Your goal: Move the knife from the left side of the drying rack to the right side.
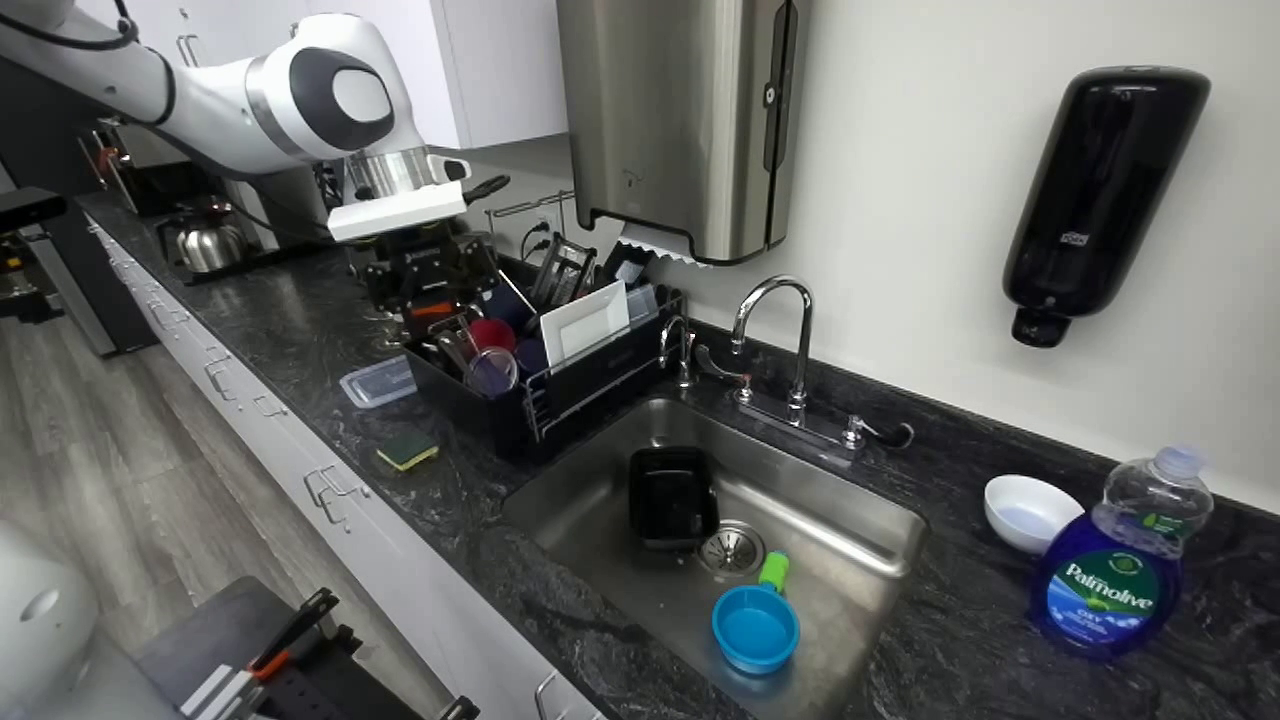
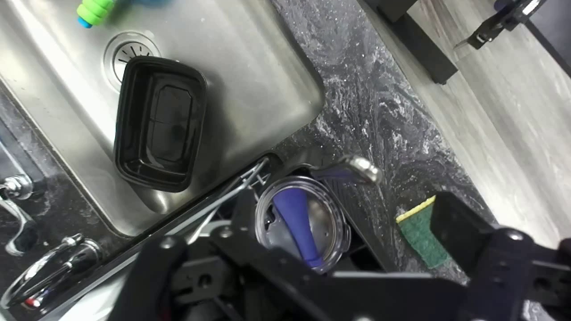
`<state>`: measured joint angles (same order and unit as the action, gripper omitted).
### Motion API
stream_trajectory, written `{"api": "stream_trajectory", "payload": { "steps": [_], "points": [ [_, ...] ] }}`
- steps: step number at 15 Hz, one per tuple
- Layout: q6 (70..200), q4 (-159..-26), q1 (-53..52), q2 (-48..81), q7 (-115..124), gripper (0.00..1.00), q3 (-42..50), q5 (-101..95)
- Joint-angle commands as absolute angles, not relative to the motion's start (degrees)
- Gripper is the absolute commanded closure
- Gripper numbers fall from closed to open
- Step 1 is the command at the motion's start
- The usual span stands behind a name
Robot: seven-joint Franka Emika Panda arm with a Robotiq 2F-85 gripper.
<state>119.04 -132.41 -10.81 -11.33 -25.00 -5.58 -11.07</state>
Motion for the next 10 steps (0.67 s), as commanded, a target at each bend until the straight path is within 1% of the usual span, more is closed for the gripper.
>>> {"api": "stream_trajectory", "payload": {
  "steps": [1,10],
  "points": [
    [116.40,-131.19,-10.12,-14.15,-20.17,0.00,-6.25,-10.50],
    [115.46,-131.34,-8.26,-21.24,-6.65,0.00,-5.57,-10.05]
  ]
}}
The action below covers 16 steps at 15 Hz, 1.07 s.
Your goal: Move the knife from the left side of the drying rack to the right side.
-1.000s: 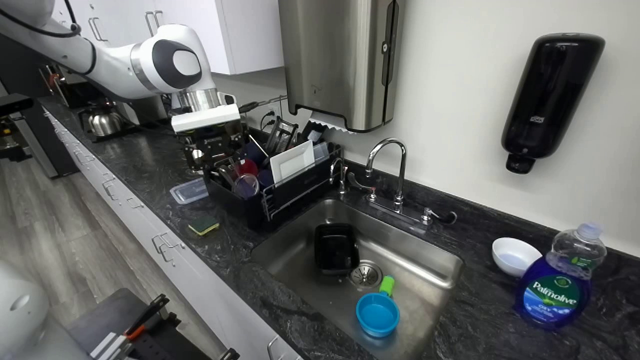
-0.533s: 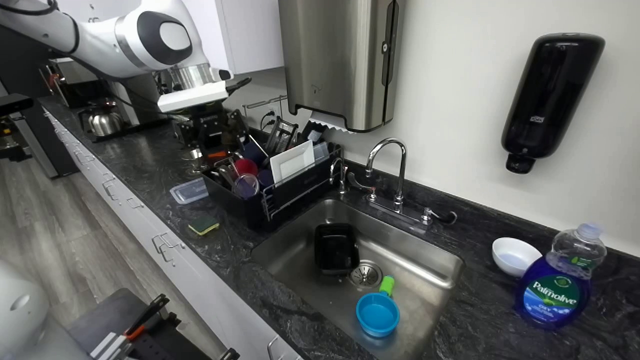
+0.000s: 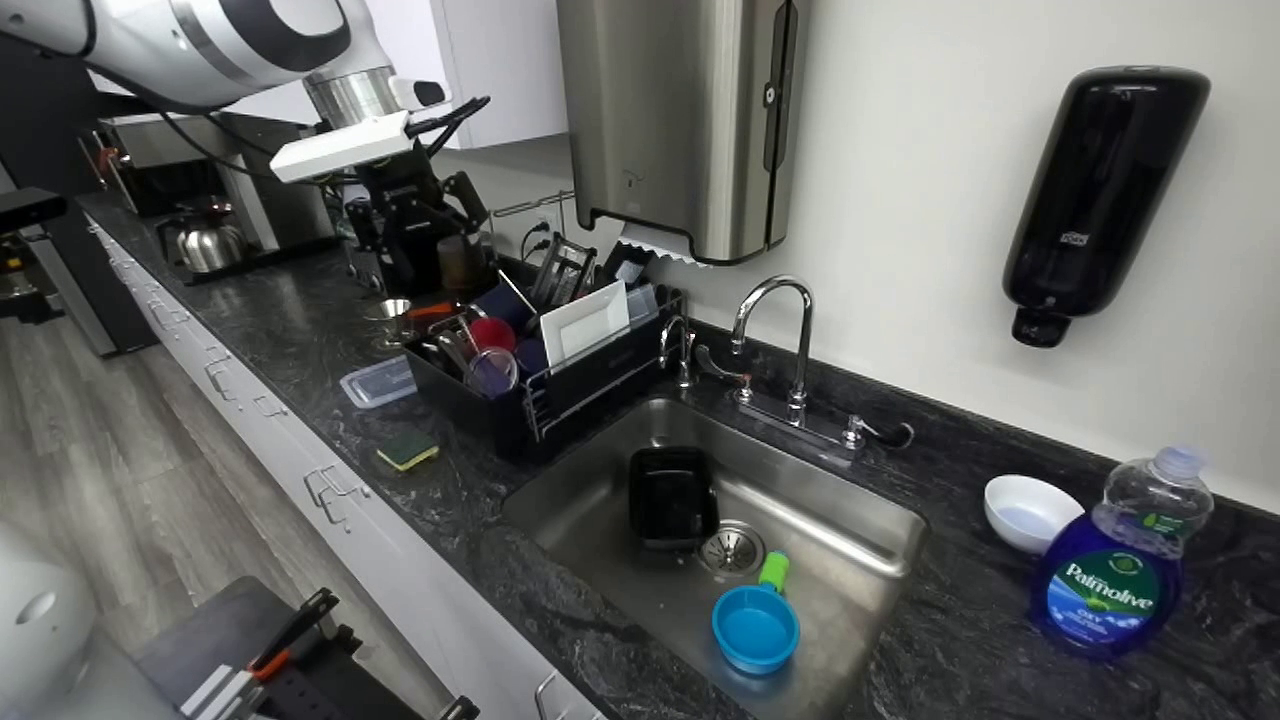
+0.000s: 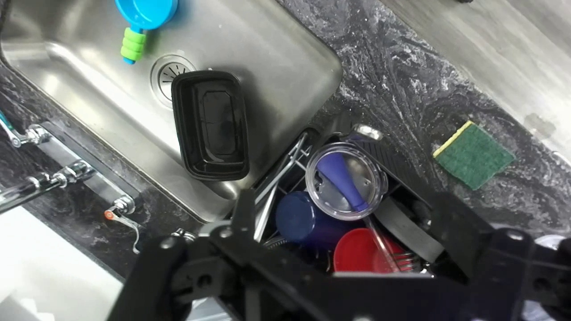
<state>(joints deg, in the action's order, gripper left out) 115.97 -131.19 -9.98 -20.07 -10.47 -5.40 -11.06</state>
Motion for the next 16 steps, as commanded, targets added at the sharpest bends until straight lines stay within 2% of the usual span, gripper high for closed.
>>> {"api": "stream_trajectory", "payload": {
  "steps": [1,16],
  "points": [
    [115.60,-131.37,-7.60,-21.72,-4.67,0.00,-5.38,-10.14],
    [114.73,-131.43,-1.21,-23.69,8.12,0.00,-3.55,-10.83]
  ]
}}
